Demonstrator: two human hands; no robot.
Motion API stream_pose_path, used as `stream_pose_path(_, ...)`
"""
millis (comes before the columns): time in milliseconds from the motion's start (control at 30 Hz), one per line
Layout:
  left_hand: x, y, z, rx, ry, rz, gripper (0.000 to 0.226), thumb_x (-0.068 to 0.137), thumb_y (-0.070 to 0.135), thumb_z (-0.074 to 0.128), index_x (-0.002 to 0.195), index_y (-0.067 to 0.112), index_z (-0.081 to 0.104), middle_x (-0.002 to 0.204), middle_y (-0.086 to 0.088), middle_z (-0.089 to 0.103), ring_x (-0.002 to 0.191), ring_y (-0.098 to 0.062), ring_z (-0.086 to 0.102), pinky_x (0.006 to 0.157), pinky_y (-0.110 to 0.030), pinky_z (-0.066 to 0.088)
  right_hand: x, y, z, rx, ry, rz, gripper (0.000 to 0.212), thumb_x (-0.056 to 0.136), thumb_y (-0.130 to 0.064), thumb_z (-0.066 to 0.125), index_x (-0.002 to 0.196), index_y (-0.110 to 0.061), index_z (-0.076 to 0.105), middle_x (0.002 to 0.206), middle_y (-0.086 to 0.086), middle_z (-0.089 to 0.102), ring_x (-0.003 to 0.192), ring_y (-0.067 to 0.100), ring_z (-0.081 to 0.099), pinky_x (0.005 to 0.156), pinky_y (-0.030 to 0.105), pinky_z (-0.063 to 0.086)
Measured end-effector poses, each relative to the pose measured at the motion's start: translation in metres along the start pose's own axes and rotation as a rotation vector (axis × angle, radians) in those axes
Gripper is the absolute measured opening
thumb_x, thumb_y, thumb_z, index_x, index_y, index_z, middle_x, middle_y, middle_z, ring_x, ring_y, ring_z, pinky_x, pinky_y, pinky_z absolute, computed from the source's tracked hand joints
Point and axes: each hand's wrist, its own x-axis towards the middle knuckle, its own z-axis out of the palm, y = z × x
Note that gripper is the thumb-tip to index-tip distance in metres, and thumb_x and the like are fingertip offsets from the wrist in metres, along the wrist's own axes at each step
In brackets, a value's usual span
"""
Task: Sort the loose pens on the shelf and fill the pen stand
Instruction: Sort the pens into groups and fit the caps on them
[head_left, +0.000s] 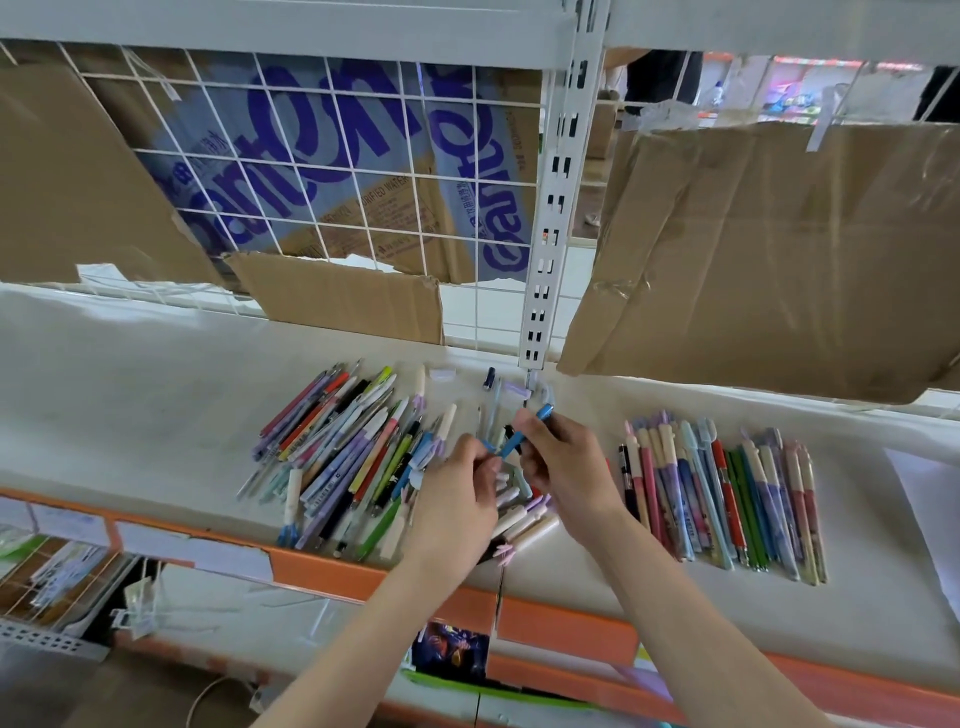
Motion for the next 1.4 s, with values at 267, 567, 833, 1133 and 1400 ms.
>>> stream_pose_path(267, 0.004, -0.014, 0.000, 0.048, -0.065, 0.123, 0.011, 0.098, 0.028, 0.043, 0.090, 0.021, 0.046, 0.066, 0.005, 0.054, 0.056, -0.009, 0.051, 0.051, -0.022, 0.036, 0.000, 0.005, -0.006, -0.025, -0.075, 0.005, 0.029, 0.093, -0.023, 0.056, 0.090, 0.006, 0.059, 0.066, 0.009, 0.051, 0.056, 0.013, 0.045, 0.048, 0.018, 0.037)
stream_pose_path(567, 0.007, -0.008, -0.011, 0.109, -0.109, 0.084, 0.024, 0.101, 0.025, 0.034, 0.081, 0.021, 0.047, 0.057, 0.011, 0.042, 0.048, -0.001, 0.045, 0.047, -0.016, 0.030, -0.002, 0.006, 0.001, 0.136, -0.020, -0.020, 0.024, 0.094, -0.021, 0.053, 0.082, -0.001, 0.059, 0.066, 0.001, 0.055, 0.062, 0.011, 0.053, 0.067, 0.027, 0.043)
stream_pose_path(833, 0.023, -0.010, -0.024, -0.259, -0.311, -0.203, 0.027, 0.101, 0.021, 0.037, 0.080, 0.015, 0.053, 0.060, 0.004, 0.045, 0.049, -0.008, 0.040, 0.049, -0.026, 0.028, 0.005, 0.006, 0.015, 0.296, -0.038, 0.062, 0.023, 0.095, -0.016, 0.051, 0.080, -0.001, 0.059, 0.064, 0.004, 0.050, 0.061, 0.014, 0.048, 0.065, 0.026, 0.043)
stream_pose_path(1133, 0.014, -0.012, -0.032, -0.365, -0.345, -0.158, 0.023, 0.100, 0.019, 0.040, 0.096, 0.002, 0.056, 0.058, 0.006, 0.044, 0.045, -0.001, 0.038, 0.046, -0.010, 0.030, 0.010, 0.003, 0.006, 0.236, -0.021, 0.012, 0.024, 0.090, -0.022, 0.057, 0.072, -0.006, 0.059, 0.059, 0.001, 0.045, 0.055, 0.011, 0.042, 0.060, 0.023, 0.038)
stream_pose_path(1400, 0.030, -0.056, -0.055, 0.505, 0.020, -0.044, 0.014, 0.096, 0.024, 0.048, 0.103, 0.015, 0.056, 0.099, 0.000, 0.060, 0.080, -0.015, 0.056, 0.064, -0.027, 0.044, 0.020, -0.003, -0.058, -0.496, 0.136, 0.016, 0.021, 0.091, -0.033, 0.058, 0.098, -0.013, 0.053, 0.075, 0.005, 0.059, 0.055, 0.011, 0.053, 0.048, 0.020, 0.042)
